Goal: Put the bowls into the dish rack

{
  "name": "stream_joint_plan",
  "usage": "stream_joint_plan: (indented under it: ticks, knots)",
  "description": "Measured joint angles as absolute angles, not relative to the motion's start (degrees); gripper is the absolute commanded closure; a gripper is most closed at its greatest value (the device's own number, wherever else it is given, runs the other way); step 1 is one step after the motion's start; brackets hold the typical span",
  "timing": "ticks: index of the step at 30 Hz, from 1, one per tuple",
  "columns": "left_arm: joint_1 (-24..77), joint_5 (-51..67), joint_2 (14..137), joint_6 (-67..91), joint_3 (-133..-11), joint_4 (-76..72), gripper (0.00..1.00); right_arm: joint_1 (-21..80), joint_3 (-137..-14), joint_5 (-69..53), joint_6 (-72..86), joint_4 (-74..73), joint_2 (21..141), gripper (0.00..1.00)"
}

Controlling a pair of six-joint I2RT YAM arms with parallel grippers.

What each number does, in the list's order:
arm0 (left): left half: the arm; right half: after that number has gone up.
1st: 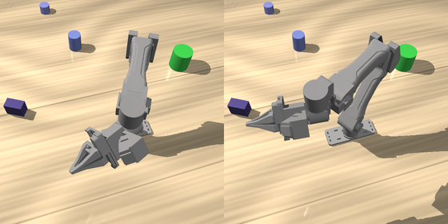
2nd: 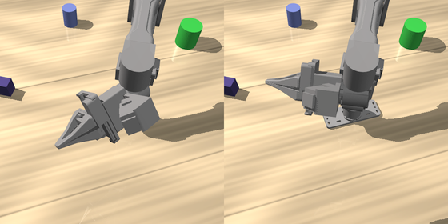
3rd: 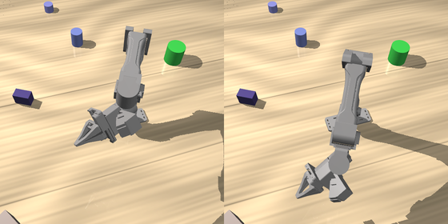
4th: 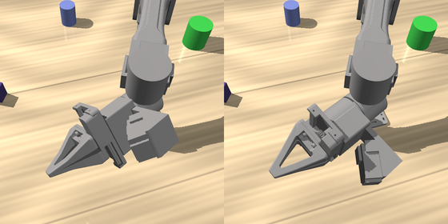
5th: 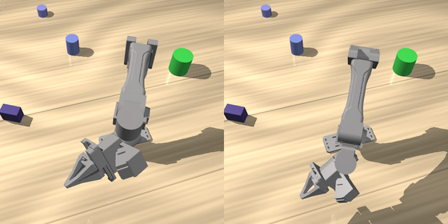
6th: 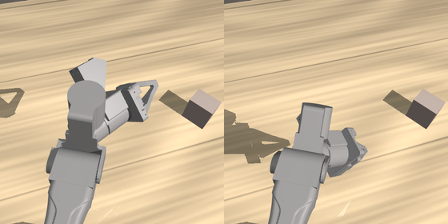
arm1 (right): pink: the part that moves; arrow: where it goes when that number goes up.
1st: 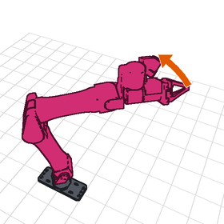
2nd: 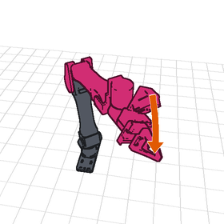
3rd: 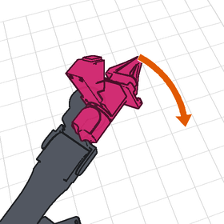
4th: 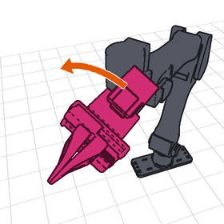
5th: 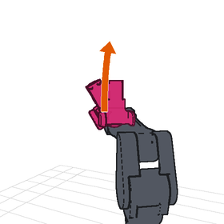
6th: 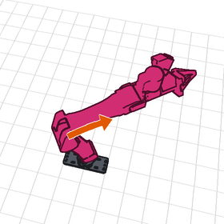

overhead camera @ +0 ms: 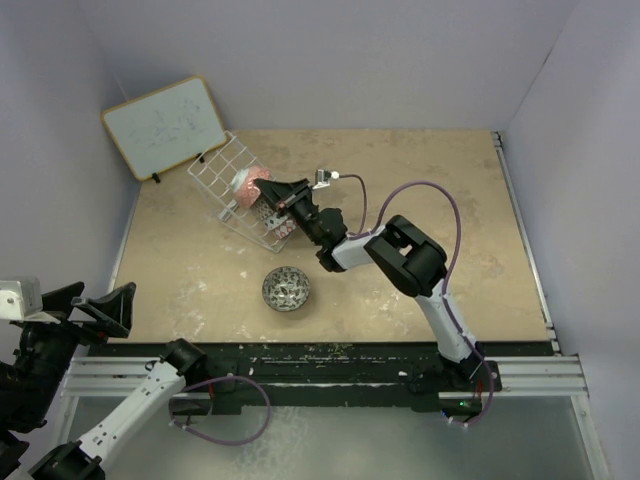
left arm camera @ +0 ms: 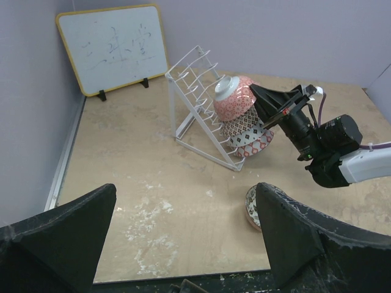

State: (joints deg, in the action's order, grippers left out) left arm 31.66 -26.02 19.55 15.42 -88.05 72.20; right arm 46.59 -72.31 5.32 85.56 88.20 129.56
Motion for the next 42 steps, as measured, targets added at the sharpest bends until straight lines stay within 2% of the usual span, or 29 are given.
stream_joint_plan:
  ticks: [22, 42]
  knots:
    - [31.6, -26.0, 19.6, 15.4, -88.0, 72.2, 0.01, 46.5, -72.0, 6.5, 90.2, 90.7, 131.4, 1.0]
    - [31.7, -26.0, 19.6, 15.4, -88.0, 72.2, 0.01, 45.0, -75.7, 4.6, 86.1, 90.8, 135.8, 0.97]
